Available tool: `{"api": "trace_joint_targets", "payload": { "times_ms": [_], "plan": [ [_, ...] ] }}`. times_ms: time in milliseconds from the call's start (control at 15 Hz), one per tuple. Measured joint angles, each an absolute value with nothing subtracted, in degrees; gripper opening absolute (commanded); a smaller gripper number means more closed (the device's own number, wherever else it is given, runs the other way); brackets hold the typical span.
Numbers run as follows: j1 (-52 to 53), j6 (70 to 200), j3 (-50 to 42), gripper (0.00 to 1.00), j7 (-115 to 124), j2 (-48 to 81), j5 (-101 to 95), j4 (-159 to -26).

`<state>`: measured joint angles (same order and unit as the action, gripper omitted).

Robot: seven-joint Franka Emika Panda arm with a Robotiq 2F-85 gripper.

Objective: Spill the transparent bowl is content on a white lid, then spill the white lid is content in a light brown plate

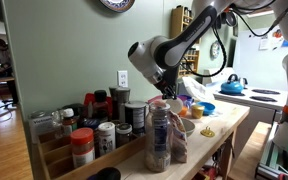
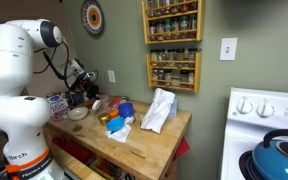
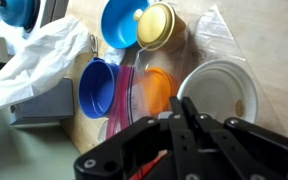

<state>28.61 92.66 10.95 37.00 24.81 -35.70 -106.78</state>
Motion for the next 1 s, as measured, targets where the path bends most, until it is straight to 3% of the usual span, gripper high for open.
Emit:
{"api": "trace_joint_targets", "payload": {
  "times_ms": [533,600,667,1000],
  "plan": [
    [21.38,108.24,10.21,0.02,37.71,21.41,-27.33,-115.75],
    [20.97,109.37,9.94,0.31,38.25,21.13,-26.44,-116.42],
    [20.67,110.31,9.64,0.32,38.83,20.78,-25.67,-117.03],
    [20.25,110.94,8.82,0.68,42.87,18.99,-24.20,-118.86]
  ]
}}
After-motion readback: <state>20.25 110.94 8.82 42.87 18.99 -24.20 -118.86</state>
